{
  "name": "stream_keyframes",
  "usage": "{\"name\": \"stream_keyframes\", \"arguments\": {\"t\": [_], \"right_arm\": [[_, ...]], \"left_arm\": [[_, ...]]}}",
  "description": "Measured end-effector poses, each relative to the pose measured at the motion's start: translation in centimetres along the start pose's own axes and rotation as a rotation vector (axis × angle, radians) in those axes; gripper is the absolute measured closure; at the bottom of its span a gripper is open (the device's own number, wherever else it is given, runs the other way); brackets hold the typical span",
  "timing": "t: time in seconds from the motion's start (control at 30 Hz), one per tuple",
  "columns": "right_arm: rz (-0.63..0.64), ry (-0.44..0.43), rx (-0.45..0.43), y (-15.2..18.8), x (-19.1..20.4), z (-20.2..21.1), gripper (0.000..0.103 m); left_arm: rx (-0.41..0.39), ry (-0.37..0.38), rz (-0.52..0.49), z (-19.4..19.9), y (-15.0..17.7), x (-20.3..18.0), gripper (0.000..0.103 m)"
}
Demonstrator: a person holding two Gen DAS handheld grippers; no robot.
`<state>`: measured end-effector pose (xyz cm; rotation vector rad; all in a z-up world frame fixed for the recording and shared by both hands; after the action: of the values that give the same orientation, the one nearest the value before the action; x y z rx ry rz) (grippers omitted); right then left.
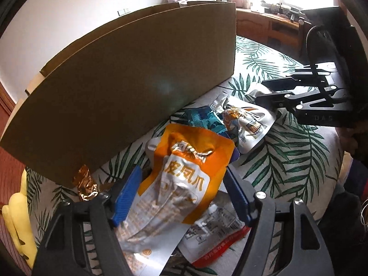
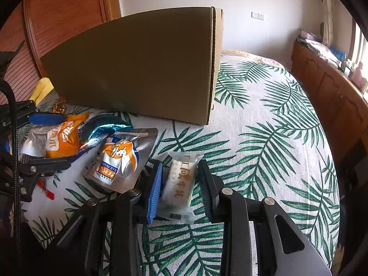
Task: Organize snacks
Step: 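Grasp the orange-white pack with the left tool while the right tool grasps the white bar pack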
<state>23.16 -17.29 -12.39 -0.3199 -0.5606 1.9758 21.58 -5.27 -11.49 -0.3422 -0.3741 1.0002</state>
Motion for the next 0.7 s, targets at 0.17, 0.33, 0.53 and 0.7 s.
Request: {"name": "stream_keyframes", "arguments": {"t": [0.17,0.33,0.53,0.7], "right_arm": [[-0.003,-0.003,-0.002,0.0,0.0,0.0,0.074],[-0.001,0.0,-0.002,0.0,-0.1,0.0,0.074],[0.0,0.002,-0.002,0.0,-0.1,0.0,0.074],[0.004,0.008,-0.002,0.0,0.0,-0.1,0.074]], "left_arm": [[0.013,0.041,0.045,-0.4,-0.4,-0.1,0.037],[-0.015,0.047,0.084,0.1,0.0,0.3,0.047],[-0.073,0.061,0.12,2.1,0.8,1.2,0.059],[-0.112,0.059,0.134,3.7,0.9,1.9,0.064]]}}
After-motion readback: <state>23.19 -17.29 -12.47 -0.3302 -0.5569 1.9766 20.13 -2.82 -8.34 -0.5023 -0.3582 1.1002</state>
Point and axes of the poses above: each gripper's, at about its wrist camera, not at the fingertips, and z roughly against the way its jaws point, x to its left, y to its underside, the point moved 8 cm from there along -z, roughly the way its jaws point, and after that the axes turned 9 degrees about x, right-handed, at the moved point
